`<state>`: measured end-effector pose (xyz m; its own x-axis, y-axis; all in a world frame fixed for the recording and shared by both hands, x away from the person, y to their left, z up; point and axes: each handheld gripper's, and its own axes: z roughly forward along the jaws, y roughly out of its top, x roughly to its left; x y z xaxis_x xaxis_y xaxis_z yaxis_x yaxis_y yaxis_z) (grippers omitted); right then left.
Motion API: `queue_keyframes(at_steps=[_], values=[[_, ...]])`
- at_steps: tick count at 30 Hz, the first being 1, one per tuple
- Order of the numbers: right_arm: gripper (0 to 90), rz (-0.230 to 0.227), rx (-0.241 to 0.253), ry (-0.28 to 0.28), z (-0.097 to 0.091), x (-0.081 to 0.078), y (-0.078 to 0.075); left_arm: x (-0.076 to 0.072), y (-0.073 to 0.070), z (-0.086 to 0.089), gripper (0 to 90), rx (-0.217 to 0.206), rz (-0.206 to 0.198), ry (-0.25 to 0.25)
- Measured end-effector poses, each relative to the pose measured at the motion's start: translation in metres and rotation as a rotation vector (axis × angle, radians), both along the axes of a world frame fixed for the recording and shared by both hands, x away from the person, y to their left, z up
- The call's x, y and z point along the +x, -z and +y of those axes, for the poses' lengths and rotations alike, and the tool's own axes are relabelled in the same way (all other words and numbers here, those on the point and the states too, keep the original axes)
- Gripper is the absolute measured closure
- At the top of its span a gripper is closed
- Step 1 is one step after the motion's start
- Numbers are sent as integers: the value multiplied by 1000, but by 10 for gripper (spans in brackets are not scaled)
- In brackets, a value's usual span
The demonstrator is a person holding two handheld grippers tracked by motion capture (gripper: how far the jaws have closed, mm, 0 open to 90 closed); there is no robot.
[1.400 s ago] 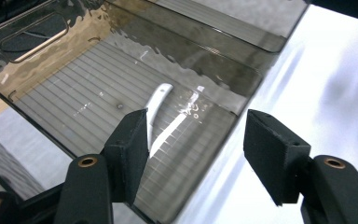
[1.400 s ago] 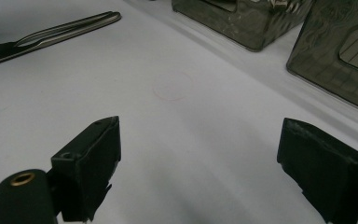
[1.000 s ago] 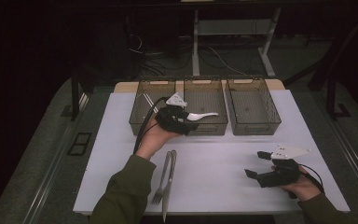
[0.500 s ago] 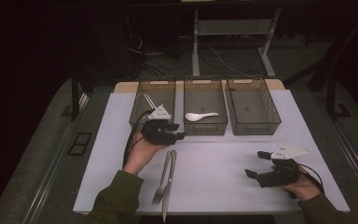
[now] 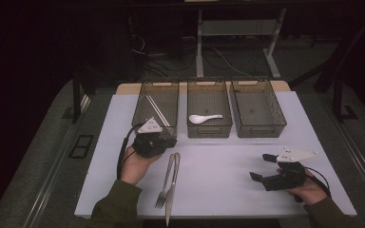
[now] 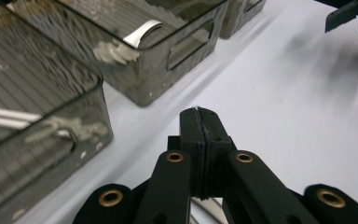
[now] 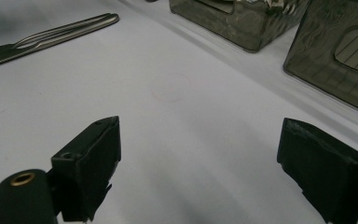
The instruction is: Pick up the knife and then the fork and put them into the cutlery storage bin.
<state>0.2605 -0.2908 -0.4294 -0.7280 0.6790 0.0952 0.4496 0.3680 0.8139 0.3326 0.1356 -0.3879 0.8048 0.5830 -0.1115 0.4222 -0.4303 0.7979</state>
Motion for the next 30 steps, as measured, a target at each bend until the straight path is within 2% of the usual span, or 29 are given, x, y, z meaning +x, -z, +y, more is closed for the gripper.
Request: queue_keyframes(at_steps=[7,10,12,21,30], values=[[133,2,-5,-1,0,0,0,-8,12,8,889,21,13,-9],[133,2,-4,-2,1,0,0,-6,19,6,889,55,11,-1],[133,0,-10,-5,2,0,1,-4,23,5,889,54,20,-1],[134,1,-10,-5,1,1,1,4,38,-2,889,118,40,-2],[134,2,-10,-4,1,1,1,9,47,-5,889,111,74,-6]])
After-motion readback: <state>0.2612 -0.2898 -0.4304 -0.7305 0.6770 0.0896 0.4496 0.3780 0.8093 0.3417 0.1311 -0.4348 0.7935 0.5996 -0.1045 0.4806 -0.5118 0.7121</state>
